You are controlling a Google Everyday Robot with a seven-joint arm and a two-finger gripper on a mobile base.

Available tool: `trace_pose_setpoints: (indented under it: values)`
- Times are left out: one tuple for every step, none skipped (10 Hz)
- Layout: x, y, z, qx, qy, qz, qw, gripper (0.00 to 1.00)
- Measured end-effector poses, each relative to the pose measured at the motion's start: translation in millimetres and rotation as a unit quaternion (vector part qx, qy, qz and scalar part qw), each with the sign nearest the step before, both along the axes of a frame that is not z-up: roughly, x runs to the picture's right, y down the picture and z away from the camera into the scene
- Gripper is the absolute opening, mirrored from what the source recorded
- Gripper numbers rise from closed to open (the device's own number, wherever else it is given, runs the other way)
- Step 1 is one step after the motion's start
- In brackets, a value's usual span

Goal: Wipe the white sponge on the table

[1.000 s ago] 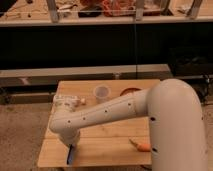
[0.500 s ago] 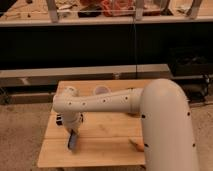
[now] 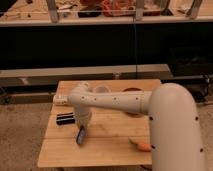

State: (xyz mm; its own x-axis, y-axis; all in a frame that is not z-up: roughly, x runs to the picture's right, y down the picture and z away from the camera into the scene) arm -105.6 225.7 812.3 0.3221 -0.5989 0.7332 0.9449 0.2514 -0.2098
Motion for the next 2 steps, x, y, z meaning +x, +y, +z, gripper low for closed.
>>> trace_pose_setpoints:
  values:
    - [18.0,1.6,-2.3,-0.001,0.009,0.011,0.9999,0.0]
    - [33.4,4.5,-5.5,-0.002,0.016,0.022,0.9996,0.0]
